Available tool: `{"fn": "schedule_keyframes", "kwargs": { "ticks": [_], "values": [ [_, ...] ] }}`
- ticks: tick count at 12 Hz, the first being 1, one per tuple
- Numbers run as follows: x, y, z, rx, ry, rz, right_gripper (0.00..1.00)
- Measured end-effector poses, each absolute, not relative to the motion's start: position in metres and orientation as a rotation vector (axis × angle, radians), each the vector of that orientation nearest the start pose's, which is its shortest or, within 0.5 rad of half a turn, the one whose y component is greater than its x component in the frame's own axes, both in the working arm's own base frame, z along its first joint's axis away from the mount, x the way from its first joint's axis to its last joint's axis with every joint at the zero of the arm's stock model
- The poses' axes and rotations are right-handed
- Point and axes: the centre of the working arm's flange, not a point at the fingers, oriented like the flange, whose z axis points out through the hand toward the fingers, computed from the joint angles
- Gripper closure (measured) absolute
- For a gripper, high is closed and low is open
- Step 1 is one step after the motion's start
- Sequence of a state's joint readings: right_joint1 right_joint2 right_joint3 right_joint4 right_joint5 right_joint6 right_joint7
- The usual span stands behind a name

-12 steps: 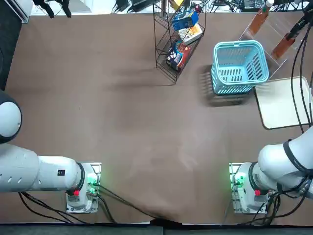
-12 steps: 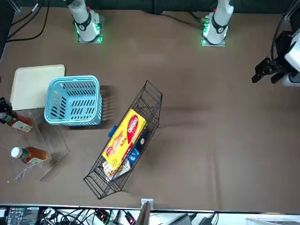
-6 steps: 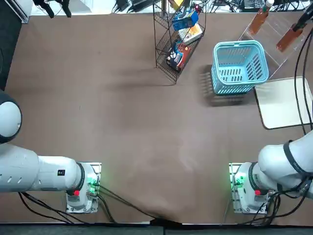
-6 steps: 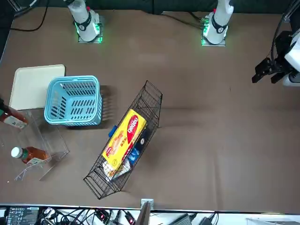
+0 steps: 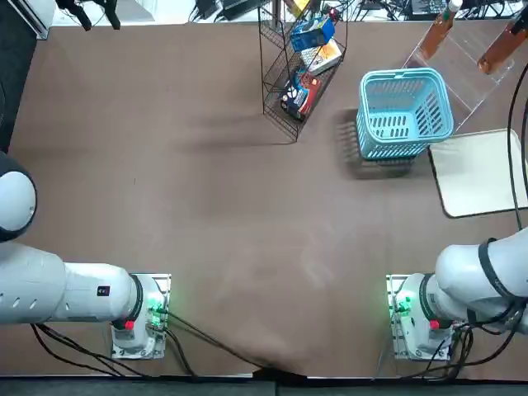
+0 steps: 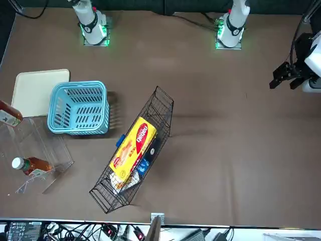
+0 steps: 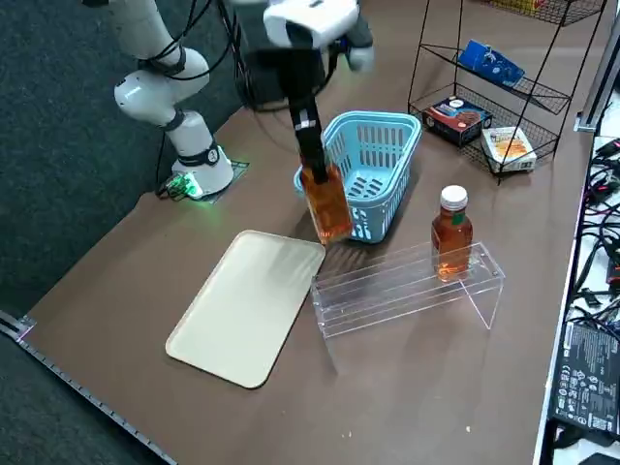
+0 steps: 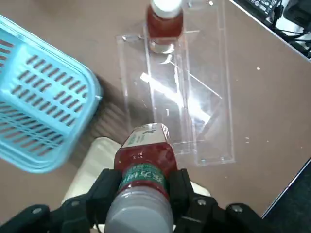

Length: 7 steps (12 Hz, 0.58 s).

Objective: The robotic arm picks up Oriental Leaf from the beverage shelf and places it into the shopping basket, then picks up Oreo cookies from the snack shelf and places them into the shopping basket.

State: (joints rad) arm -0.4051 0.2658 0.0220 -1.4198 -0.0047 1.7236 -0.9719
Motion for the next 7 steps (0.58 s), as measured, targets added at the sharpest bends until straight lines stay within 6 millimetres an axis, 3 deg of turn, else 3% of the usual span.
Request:
{"fn": "schedule_keyframes", "kwargs": {
  "ticks": [1, 2, 7],
  "values": [
    [0.593, -0.217, 0.571, -3.031, -0.879, -0.033, 0.44],
    [0.590, -0.202, 0.579, -3.031, -0.839, -0.011, 0.44],
    [0.576, -0.122, 0.602, -3.077, -0.539, 0.082, 0.44]
  ]
}}
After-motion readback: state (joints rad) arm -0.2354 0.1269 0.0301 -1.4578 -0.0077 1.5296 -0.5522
